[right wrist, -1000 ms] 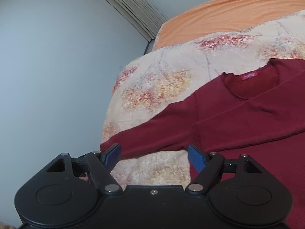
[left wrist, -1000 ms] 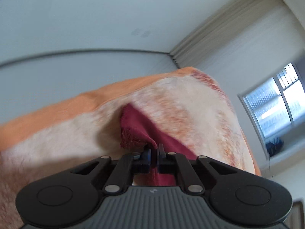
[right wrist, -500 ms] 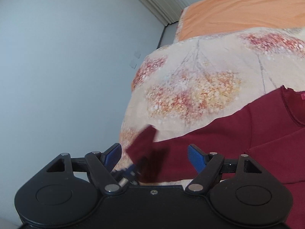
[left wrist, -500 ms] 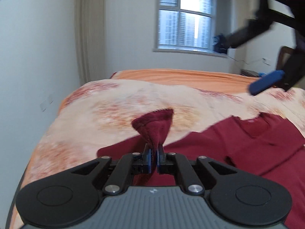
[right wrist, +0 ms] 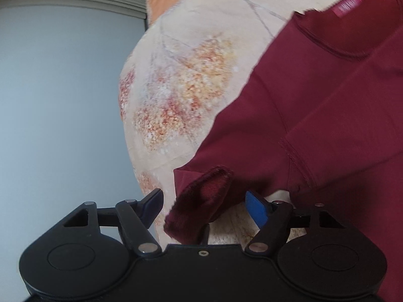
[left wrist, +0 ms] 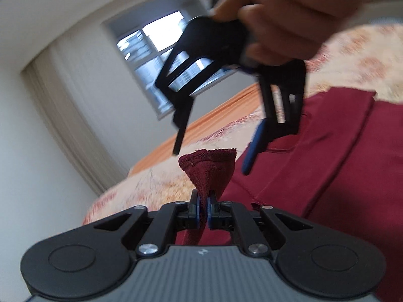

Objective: Fold small clothes

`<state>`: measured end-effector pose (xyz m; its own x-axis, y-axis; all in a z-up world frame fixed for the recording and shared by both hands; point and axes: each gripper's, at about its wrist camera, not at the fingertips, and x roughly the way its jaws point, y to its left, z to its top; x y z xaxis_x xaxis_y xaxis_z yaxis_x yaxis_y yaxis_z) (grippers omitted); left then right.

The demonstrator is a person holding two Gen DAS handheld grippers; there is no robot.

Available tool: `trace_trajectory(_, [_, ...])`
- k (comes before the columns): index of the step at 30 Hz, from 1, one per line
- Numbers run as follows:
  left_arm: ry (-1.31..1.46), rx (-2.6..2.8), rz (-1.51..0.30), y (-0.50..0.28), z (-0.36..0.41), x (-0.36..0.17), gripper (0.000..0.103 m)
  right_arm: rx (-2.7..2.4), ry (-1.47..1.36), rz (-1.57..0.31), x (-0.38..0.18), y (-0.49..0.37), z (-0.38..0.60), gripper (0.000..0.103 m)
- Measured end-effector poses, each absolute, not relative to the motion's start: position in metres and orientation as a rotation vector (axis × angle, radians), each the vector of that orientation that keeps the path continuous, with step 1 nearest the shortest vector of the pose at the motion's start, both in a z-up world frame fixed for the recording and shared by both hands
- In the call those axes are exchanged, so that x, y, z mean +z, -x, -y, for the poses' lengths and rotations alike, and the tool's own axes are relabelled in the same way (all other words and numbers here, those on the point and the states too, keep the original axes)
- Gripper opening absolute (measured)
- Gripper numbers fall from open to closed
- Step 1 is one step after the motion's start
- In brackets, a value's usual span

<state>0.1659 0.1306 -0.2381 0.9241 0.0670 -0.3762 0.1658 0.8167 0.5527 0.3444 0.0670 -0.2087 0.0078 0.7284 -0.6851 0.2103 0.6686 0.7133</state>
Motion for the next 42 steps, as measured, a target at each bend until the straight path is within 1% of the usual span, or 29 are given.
trace_trajectory(1, [-0.658,-0.065,-0.381,-0.164,-0.123,-0.241,0.005,0.472,-0.798,-1.554,-0.21,-0.344,-0.065,0.067])
trace_trajectory(3, [-0.723,-0.08,-0.358,-0.159,-0.111,-0.246,0.005,0.453,-0.768,-1.569,-0.211,-0.344,-0.059,0.055])
trace_trajectory(5, [-0.736,-0.092,-0.357,-0.156,-0.099,-0.246,0.005,0.427,-0.74,-1.573,-0.212,-0.342,-0.051,0.026])
trace_trajectory(6, [-0.729,-0.097,-0.363,-0.156,-0.095,-0.245,0.005,0.42,-0.735,-1.57,-0.212,-0.341,-0.046,0.021])
trace_trajectory(7, [-0.725,-0.101,-0.364,-0.156,-0.093,-0.244,0.005,0.418,-0.73,-1.564,-0.212,-0.34,-0.043,0.011])
trace_trajectory(9, [-0.699,-0.114,-0.382,-0.162,-0.093,-0.243,0.006,0.422,-0.718,-1.544,-0.211,-0.338,-0.036,0.006])
trace_trajectory(11, [-0.66,-0.123,-0.394,-0.164,-0.09,-0.24,0.012,0.431,-0.714,-1.52,-0.209,-0.337,-0.029,0.004])
trace_trajectory(13, [-0.601,-0.127,-0.407,-0.165,-0.092,-0.234,0.03,0.449,-0.701,-1.492,-0.206,-0.338,-0.022,0.004])
trace_trajectory(14, [-0.567,-0.129,-0.412,-0.164,-0.093,-0.23,0.043,0.465,-0.691,-1.478,-0.203,-0.34,-0.018,0.004])
trace_trajectory(15, [-0.535,-0.126,-0.413,-0.163,-0.094,-0.226,0.048,0.484,-0.68,-1.459,-0.2,-0.342,-0.013,0.004])
trace_trajectory(22, [-0.412,-0.081,-0.526,-0.164,-0.106,-0.211,0.049,0.528,-0.653,-1.358,-0.181,-0.375,0.053,0.004])
trace_trajectory(26, [-0.351,-0.03,-0.596,-0.17,-0.114,-0.204,0.054,0.493,-0.675,-1.324,-0.179,-0.395,0.111,0.004])
trace_trajectory(32, [-0.304,0.024,-0.675,-0.185,-0.103,-0.196,0.055,0.431,-0.713,-1.285,-0.182,-0.416,0.213,0.004])
trace_trajectory(38, [-0.284,0.02,-0.742,-0.204,-0.08,-0.197,0.058,0.345,-0.732,-1.287,-0.211,-0.431,0.291,0.004])
trace_trajectory(42, [-0.292,0.008,-0.801,-0.214,-0.07,-0.209,0.059,0.291,-0.704,-1.307,-0.246,-0.437,0.31,0.004])
